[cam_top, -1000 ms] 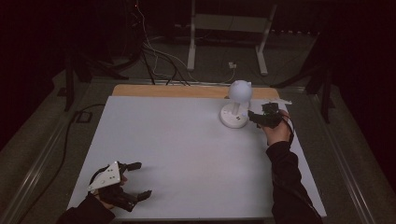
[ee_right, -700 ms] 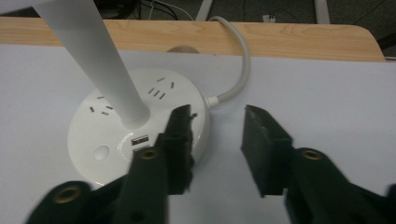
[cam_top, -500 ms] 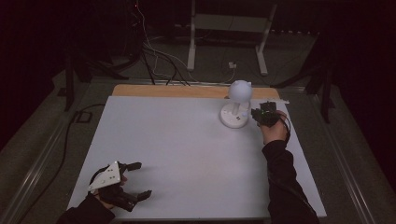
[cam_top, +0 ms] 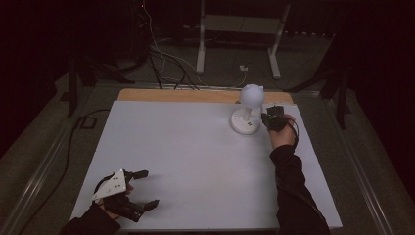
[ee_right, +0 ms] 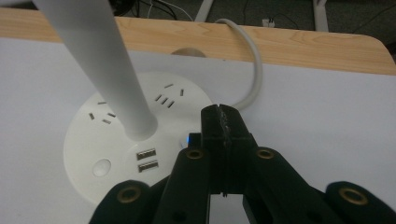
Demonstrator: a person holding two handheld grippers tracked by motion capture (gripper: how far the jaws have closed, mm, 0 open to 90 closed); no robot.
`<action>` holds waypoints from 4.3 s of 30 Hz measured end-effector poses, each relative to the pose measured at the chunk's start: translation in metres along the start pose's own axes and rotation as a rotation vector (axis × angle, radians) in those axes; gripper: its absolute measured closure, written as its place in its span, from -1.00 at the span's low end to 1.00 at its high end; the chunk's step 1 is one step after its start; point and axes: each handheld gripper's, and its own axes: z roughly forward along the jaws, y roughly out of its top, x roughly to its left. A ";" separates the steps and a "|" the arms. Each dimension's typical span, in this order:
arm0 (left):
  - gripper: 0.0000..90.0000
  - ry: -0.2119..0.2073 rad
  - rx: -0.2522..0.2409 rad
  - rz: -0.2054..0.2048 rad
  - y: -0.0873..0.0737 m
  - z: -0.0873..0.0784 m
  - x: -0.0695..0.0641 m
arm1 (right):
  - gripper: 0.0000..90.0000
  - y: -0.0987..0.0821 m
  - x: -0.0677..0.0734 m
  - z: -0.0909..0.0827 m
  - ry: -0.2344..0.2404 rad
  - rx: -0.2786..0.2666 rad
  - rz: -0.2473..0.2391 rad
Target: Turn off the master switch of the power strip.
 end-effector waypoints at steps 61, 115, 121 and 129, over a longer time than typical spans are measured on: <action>-0.99 -0.003 0.004 0.001 0.000 0.000 -0.001 | 1.00 -0.026 0.014 0.028 -0.004 -0.110 -0.028; -0.99 -0.001 0.002 -0.005 0.000 0.000 0.001 | 1.00 -0.023 0.013 0.020 -0.001 -0.164 0.036; -0.99 0.000 -0.001 -0.002 0.000 0.000 0.001 | 1.00 -0.018 0.013 0.013 -0.011 -0.171 0.025; -0.99 0.000 -0.002 -0.001 0.000 0.000 0.000 | 1.00 -0.018 0.010 0.008 -0.009 -0.153 0.023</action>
